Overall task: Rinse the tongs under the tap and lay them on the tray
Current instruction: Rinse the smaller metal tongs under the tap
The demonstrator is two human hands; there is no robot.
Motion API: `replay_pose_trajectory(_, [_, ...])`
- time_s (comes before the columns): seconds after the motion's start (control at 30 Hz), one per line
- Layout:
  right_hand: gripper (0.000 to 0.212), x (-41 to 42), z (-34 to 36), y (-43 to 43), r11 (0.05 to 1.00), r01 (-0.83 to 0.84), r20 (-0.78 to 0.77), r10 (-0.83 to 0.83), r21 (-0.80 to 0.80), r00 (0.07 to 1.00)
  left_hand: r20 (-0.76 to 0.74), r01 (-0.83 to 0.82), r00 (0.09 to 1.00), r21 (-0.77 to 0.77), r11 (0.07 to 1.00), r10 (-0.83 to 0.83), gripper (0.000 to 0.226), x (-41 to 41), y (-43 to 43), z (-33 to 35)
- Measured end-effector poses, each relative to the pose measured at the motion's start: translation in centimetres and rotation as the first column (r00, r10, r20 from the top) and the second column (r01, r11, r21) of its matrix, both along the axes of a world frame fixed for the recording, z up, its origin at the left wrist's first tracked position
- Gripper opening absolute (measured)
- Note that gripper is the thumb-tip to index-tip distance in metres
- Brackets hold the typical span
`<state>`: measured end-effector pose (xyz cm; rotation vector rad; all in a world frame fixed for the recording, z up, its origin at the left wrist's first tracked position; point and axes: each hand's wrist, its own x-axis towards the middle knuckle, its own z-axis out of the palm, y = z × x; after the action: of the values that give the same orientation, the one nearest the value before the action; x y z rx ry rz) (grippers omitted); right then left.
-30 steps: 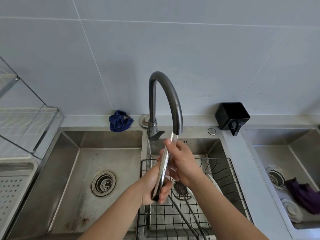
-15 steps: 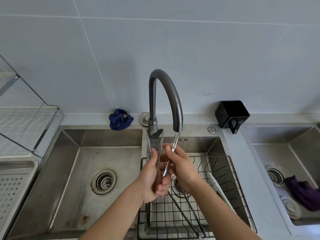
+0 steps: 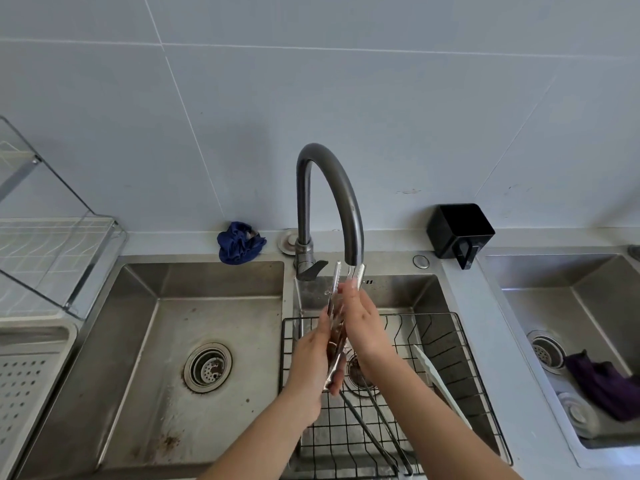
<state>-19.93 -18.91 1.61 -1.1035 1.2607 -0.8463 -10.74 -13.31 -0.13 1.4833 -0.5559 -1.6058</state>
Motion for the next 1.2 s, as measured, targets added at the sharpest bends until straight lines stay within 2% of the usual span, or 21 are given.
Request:
replay_pose_trajectory(0.07, [0.067,-0.2,0.2,-0.2,0.995,-0.032,0.095,0.023,0.093,0.995,-0.135,0.024,0.991,0.083,0.996,-0.013,0.064,-0.1,0.1,0.2])
replay_pose_trajectory(0.13, [0.071,-0.6,0.6,-0.3,0.975,-0.136,0.267,0.086,0.174,0.96,-0.282,0.074,0.959,0.134,0.988,-0.033,0.057,0.5,0.0,0.4])
replay_pose_trajectory(0.2, [0.041,-1.2,0.8,-0.4,0.97,-0.197,0.46,0.11,0.145,0.881,-0.345,0.108,0.937,0.133,0.985,-0.056,0.049,1.3,-0.3,0.5])
replay_pose_trajectory(0.23, [0.029,-1.3,0.7,-0.5,0.974,-0.188,0.477,0.106,0.127,0.872,-0.333,0.12,0.94,0.136,0.983,-0.068,0.049,1.5,-0.5,0.7])
replay_pose_trajectory(0.3, [0.026,-0.9,0.7,-0.6,0.985,-0.139,0.382,0.091,0.101,0.92,-0.256,0.093,0.965,0.164,0.982,-0.049,0.052,1.3,-0.9,1.0])
replay_pose_trajectory(0.37, [0.028,-0.1,0.7,-0.8,0.997,-0.051,0.262,0.035,0.054,0.964,-0.175,-0.026,0.983,0.158,0.987,0.054,0.06,0.6,-1.3,1.0])
replay_pose_trajectory(0.47, [0.031,0.2,0.7,-1.0,0.995,0.077,0.165,-0.064,-0.07,0.984,-0.015,-0.152,0.988,-0.005,0.988,0.152,0.075,-0.3,-1.8,0.7])
replay_pose_trajectory(0.6, [0.056,-0.8,0.1,-0.6,0.99,0.063,0.219,-0.034,-0.126,0.975,0.287,0.014,0.955,-0.28,0.96,0.07,0.077,-0.5,-1.3,-0.4])
replay_pose_trajectory(0.67, [0.07,-1.0,0.1,-0.4,0.992,0.073,0.278,-0.042,-0.1,0.96,0.437,0.145,0.899,-0.349,0.926,0.023,0.073,0.0,-0.4,-1.5])
replay_pose_trajectory(0.73, [0.077,-1.0,0.2,-0.3,0.995,0.084,0.395,-0.06,-0.044,0.917,0.537,0.251,0.843,-0.353,0.901,-0.025,0.07,0.6,0.7,-2.7])
replay_pose_trajectory(0.8, [0.063,-0.6,0.4,0.0,0.998,0.05,0.427,-0.034,-0.026,0.904,0.546,0.313,0.833,-0.328,0.891,-0.092,0.072,1.0,1.4,-3.4])
replay_pose_trajectory(0.87, [0.039,0.0,0.4,0.3,0.995,0.013,0.297,0.016,-0.096,0.955,0.546,0.357,0.826,-0.315,0.88,-0.14,0.082,1.2,1.6,-3.8])
replay_pose_trajectory(0.97, [0.031,0.8,0.6,0.5,0.983,0.005,0.183,0.03,-0.186,0.983,0.582,0.384,0.8,-0.309,0.87,-0.147,0.07,1.4,1.3,-3.6])
replay_pose_trajectory(1.03, [0.025,0.9,1.1,0.2,0.98,0.008,0.187,0.03,-0.198,0.982,0.589,0.373,0.799,-0.33,0.867,-0.12,0.061,1.4,0.9,-3.3])
replay_pose_trajectory(1.13, [0.01,0.7,1.9,-0.7,0.988,-0.031,0.291,0.075,-0.154,0.954,0.568,0.343,0.816,-0.329,0.88,-0.106,0.047,1.2,0.1,-2.8])
replay_pose_trajectory(1.2, [0.018,0.4,2.3,-1.5,0.993,-0.063,0.335,0.095,-0.104,0.937,0.542,0.328,0.834,-0.328,0.886,-0.109,0.033,0.9,-0.4,-2.7])
